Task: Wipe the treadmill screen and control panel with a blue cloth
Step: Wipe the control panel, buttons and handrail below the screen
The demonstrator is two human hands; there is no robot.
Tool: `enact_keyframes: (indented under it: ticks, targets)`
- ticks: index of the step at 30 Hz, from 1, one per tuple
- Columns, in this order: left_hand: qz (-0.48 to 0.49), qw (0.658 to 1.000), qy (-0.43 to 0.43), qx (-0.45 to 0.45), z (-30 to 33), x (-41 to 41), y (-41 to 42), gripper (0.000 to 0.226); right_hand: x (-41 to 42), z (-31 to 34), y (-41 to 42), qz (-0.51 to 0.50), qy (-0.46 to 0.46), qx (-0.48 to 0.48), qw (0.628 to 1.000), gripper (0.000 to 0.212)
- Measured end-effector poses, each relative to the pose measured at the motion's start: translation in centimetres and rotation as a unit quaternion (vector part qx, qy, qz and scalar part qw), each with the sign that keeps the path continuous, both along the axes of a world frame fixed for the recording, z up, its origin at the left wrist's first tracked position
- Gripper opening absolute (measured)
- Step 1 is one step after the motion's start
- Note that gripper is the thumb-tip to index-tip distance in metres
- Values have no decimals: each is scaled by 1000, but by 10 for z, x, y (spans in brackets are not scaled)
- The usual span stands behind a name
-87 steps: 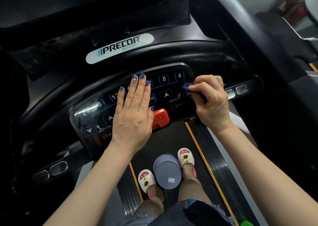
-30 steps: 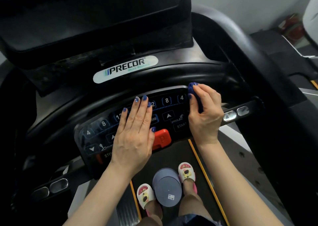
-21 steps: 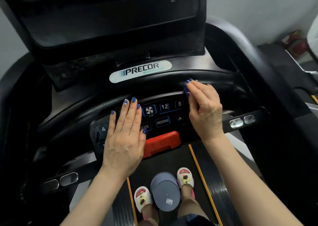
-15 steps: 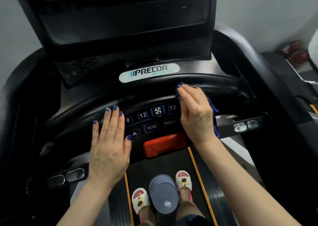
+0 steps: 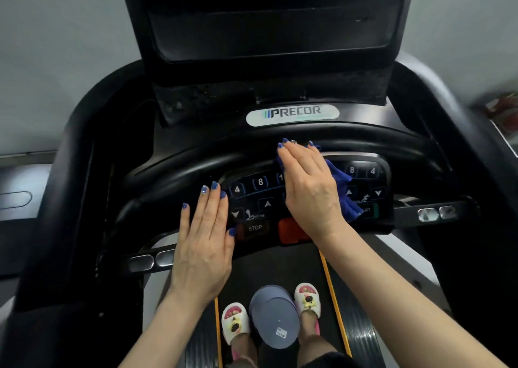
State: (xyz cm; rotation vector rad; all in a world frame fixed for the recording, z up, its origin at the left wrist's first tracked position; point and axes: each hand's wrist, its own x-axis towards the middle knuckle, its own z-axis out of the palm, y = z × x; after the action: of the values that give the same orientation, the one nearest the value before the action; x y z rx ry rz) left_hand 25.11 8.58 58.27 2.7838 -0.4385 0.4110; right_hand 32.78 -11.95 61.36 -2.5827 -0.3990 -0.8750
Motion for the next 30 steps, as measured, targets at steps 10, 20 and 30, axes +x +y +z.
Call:
enact_keyframes:
  ticks: [10,20,30]
  targets:
    - [-23,999,32,-6,-12,-21,25,58,-7,-2,65,94,19,-43,994,35]
    - [-3,998,54,21,-24,-42,56,59,-11,11,79,154,69,-110,980,29]
    - [8,996,82,29,-35,-57,73,61,-43,-4,78,228,84,-192,951,36]
